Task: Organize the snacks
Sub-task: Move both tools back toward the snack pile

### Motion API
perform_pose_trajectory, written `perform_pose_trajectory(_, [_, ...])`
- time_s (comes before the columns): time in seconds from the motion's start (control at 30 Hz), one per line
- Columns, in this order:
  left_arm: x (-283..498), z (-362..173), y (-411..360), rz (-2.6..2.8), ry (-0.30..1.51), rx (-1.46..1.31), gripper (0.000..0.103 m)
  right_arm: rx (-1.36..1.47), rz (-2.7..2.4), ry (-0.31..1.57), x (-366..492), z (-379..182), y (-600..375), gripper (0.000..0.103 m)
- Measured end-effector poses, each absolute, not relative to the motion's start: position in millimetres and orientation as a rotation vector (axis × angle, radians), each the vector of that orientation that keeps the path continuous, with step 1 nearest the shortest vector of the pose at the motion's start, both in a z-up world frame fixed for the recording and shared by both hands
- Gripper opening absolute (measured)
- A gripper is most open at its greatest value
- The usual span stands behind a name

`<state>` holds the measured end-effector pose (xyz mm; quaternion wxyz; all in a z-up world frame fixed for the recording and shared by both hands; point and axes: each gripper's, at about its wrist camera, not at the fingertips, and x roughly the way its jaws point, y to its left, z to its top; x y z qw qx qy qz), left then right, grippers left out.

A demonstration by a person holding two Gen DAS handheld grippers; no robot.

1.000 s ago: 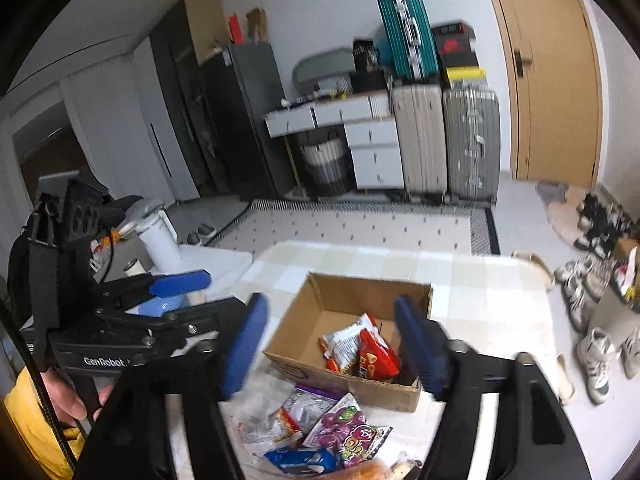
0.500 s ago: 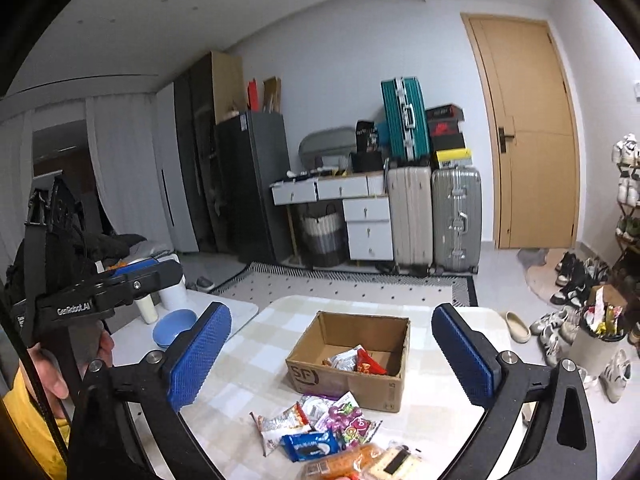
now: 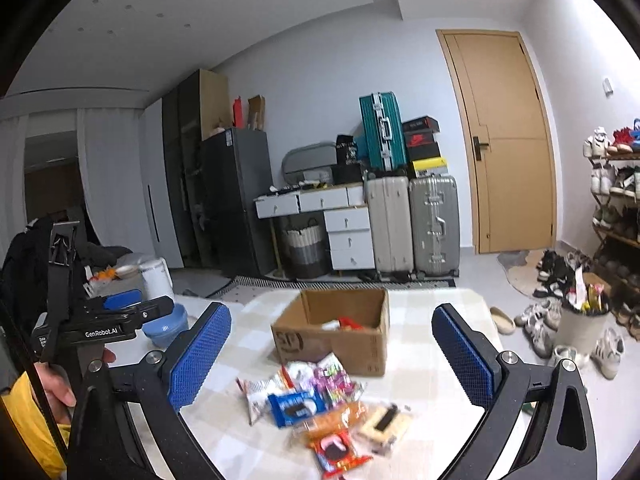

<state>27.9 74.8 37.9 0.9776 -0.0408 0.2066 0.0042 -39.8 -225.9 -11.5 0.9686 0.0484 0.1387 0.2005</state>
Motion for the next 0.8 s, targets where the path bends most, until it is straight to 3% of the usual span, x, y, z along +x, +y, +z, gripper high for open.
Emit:
perform_pose_trajectory(0.4, [65.8,-67.7,59.6,-0.012,0.589,-0.058,0.102,0.143,0.407,0.415,-34.2,-92.9,-224.9,0.102])
perform_pose_trajectory(0.8, [107.9,-116.8,50.2,-0.021,0.665,-0.047,0.102,0.159,0.391,0.452,-25.1,-109.7,-224.6,0.102])
